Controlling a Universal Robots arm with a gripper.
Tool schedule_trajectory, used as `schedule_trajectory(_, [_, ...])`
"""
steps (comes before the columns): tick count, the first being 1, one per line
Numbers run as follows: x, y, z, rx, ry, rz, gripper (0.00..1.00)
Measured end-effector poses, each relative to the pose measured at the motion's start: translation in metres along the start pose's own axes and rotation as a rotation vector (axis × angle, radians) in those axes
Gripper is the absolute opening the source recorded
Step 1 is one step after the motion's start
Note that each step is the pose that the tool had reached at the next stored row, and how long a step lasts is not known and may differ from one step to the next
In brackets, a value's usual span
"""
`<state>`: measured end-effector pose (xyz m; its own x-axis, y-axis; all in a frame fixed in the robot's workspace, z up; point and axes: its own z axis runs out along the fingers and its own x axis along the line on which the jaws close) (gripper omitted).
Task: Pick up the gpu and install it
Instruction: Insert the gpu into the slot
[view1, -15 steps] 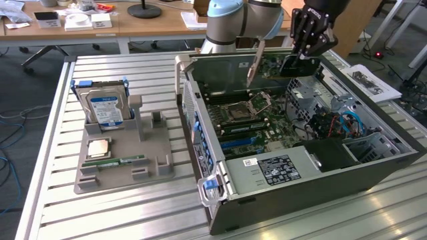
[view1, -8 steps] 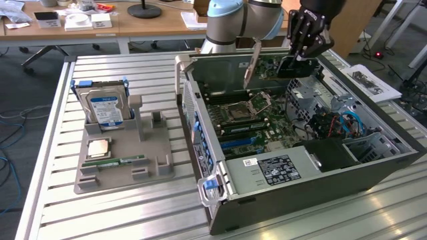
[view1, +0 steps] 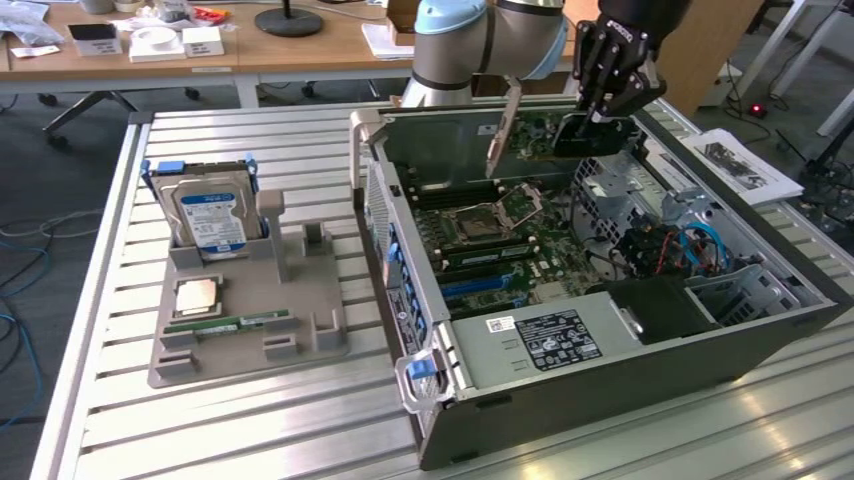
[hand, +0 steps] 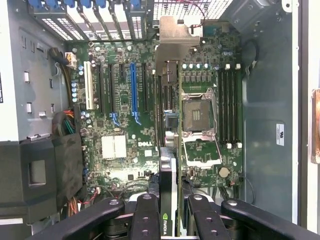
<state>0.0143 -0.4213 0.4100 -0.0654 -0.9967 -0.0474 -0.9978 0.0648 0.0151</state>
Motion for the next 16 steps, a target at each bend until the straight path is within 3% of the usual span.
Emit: schedule_trajectory(16, [0.001,0.002,0.0185,0.0005,0.0002,-0.001,0.27])
